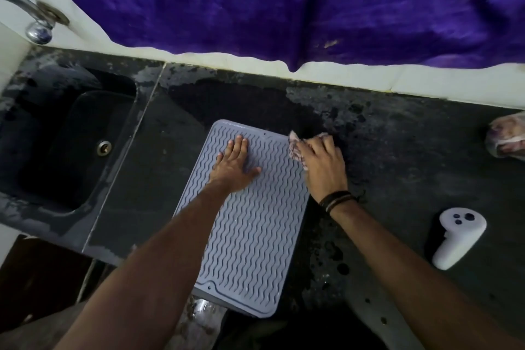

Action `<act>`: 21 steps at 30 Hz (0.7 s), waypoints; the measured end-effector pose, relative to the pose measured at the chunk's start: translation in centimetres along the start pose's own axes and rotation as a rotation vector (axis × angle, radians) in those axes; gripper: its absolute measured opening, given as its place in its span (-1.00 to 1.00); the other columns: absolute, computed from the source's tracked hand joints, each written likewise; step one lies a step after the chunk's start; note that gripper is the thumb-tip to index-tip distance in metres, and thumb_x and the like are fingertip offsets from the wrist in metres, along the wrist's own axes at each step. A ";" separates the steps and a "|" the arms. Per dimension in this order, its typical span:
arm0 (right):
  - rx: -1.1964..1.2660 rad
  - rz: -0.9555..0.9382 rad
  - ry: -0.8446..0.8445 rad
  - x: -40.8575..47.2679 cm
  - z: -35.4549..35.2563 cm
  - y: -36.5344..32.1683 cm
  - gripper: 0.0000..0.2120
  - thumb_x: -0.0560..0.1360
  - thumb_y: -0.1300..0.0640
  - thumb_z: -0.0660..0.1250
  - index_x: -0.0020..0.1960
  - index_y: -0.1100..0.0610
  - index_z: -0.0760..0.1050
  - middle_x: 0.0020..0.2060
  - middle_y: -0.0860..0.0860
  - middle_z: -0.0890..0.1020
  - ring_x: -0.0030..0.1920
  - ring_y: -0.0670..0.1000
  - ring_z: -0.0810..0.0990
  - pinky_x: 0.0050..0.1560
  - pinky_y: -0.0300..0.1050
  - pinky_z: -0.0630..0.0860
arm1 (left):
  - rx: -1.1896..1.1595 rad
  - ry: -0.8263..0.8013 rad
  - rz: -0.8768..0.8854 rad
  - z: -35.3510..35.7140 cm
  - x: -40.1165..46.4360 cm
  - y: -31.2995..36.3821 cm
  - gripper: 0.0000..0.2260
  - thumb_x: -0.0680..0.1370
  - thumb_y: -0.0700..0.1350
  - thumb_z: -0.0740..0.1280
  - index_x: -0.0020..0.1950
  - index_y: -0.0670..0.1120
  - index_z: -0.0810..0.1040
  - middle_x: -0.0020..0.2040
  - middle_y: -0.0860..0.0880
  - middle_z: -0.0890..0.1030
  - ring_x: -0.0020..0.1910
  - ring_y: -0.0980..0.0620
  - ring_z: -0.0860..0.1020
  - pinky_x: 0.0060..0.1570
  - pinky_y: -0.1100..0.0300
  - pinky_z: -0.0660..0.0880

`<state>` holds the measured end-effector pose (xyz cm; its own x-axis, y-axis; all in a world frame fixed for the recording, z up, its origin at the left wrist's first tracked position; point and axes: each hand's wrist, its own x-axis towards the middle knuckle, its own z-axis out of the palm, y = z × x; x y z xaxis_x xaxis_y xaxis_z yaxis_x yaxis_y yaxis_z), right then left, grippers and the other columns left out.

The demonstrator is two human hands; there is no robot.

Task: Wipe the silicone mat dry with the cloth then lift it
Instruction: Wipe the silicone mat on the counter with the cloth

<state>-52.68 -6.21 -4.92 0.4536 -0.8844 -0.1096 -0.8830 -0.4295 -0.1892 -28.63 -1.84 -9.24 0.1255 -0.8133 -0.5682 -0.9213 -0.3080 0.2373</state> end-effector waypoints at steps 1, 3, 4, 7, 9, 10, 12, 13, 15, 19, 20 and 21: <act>-0.007 -0.006 -0.001 0.9 -0.1 0.0 -0.45 0.48 0.30 0.27 0.46 0.10 0.34 0.25 0.09 0.47 0.35 0.23 0.32 0.33 0.15 0.35 | -0.001 -0.005 -0.005 -0.1 0.0 0.0 -0.14 0.61 0.30 0.16 0.64 -0.03 -0.31 0.63 0.01 -0.34 0.61 0.00 -0.32 0.56 -0.08 -0.23; -0.004 -0.028 -0.035 1.7 0.2 -0.3 -0.48 0.51 0.29 0.21 0.47 0.10 0.32 0.25 0.09 0.46 0.33 0.21 0.31 0.40 0.14 0.27 | -0.002 -0.010 -0.015 -0.4 -0.1 0.2 -0.14 0.61 0.29 0.16 0.64 -0.03 -0.32 0.63 0.01 -0.35 0.61 -0.01 -0.32 0.57 -0.08 -0.23; -0.002 -0.037 -0.053 1.7 0.5 -0.4 -0.48 0.53 0.28 0.18 0.48 0.09 0.30 0.27 0.08 0.45 0.34 0.20 0.30 0.44 0.14 0.21 | -0.002 -0.013 -0.017 -0.4 -0.2 0.3 -0.14 0.62 0.29 0.16 0.64 -0.03 -0.32 0.63 0.00 -0.35 0.61 -0.01 -0.32 0.57 -0.08 -0.23; 0.000 -0.047 -0.066 -0.5 1.5 -0.8 -0.42 0.55 0.27 0.15 0.55 0.07 0.20 0.36 0.09 0.39 0.41 0.25 0.24 0.52 0.21 0.07 | -0.010 -0.024 -0.012 -0.6 -0.3 0.5 -0.15 0.62 0.28 0.15 0.63 -0.04 -0.32 0.63 0.00 -0.35 0.61 -0.01 -0.32 0.57 -0.09 -0.24; 0.015 -0.064 -0.071 -2.7 2.0 -0.9 -0.40 0.54 0.26 0.18 0.56 0.05 0.20 0.42 0.08 0.37 0.44 0.27 0.24 0.52 0.24 0.09 | -0.004 -0.019 -0.011 -0.5 -0.3 0.4 -0.16 0.62 0.28 0.14 0.63 -0.04 -0.32 0.63 0.00 -0.34 0.61 -0.01 -0.32 0.57 -0.09 -0.23; 0.022 -0.069 -0.078 -3.8 2.1 -1.0 -0.40 0.52 0.26 0.20 0.54 0.06 0.23 0.43 0.07 0.38 0.43 0.26 0.26 0.50 0.26 0.14 | 0.000 -0.017 -0.011 -0.5 -0.3 0.4 -0.16 0.62 0.29 0.14 0.64 -0.04 -0.32 0.63 -0.01 -0.34 0.61 -0.01 -0.32 0.57 -0.09 -0.23; 0.041 -0.068 -0.103 -5.6 2.4 -1.3 -0.43 0.49 0.26 0.22 0.49 0.07 0.33 0.38 0.06 0.43 0.39 0.23 0.32 0.46 0.26 0.22 | 0.007 -0.016 -0.012 -0.3 -0.2 0.4 -0.16 0.62 0.29 0.14 0.63 -0.03 -0.33 0.63 0.00 -0.35 0.60 -0.02 -0.33 0.58 -0.09 -0.23; 0.038 -0.062 -0.124 -6.1 2.3 -1.4 -0.44 0.47 0.26 0.22 0.46 0.06 0.36 0.34 0.06 0.46 0.36 0.22 0.33 0.45 0.23 0.25 | 0.008 -0.017 -0.012 -0.4 -0.2 0.4 -0.16 0.62 0.29 0.14 0.63 -0.03 -0.33 0.63 0.00 -0.35 0.60 -0.02 -0.33 0.57 -0.08 -0.24; 0.042 -0.036 -0.124 -5.8 1.6 -1.5 -0.44 0.45 0.26 0.25 0.45 0.04 0.38 0.27 0.04 0.50 0.33 0.21 0.36 0.39 0.18 0.34 | 0.008 -0.015 -0.017 -0.4 -0.2 0.5 -0.16 0.62 0.27 0.15 0.63 -0.03 -0.33 0.63 -0.01 -0.36 0.60 -0.02 -0.33 0.56 -0.07 -0.24; 0.021 0.028 -0.055 -2.0 0.0 -1.9 -0.33 0.46 0.30 0.27 0.54 0.03 0.24 0.31 0.07 0.47 0.34 0.26 0.36 0.25 0.17 0.42 | -0.013 0.020 -0.036 -0.8 -0.5 1.7 -0.15 0.63 0.17 0.24 0.64 -0.08 -0.29 0.64 -0.06 -0.31 0.63 -0.07 -0.25 0.57 -0.04 -0.17; 0.006 0.035 -0.042 -1.0 -0.3 -1.8 -0.32 0.46 0.33 0.25 0.54 0.03 0.23 0.31 0.06 0.46 0.34 0.24 0.35 0.26 0.16 0.40 | -0.017 0.048 -0.013 -0.8 -0.6 2.3 -0.14 0.62 0.12 0.27 0.64 -0.08 -0.29 0.64 -0.07 -0.30 0.63 -0.08 -0.23 0.57 -0.04 -0.16; -0.007 0.034 -0.043 -0.1 -0.4 -1.7 -0.34 0.46 0.35 0.22 0.53 0.04 0.24 0.31 0.06 0.46 0.33 0.21 0.34 0.28 0.13 0.38 | -0.022 0.070 0.037 -0.8 -0.7 3.0 -0.13 0.62 0.08 0.29 0.64 -0.08 -0.29 0.65 -0.07 -0.29 0.63 -0.08 -0.22 0.57 -0.05 -0.15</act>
<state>-51.27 -5.45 -4.22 0.4281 -0.8898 -0.1582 -0.8987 -0.4008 -0.1778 -31.22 -2.60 -7.51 0.1180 -0.8566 -0.5023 -0.9177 -0.2873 0.2743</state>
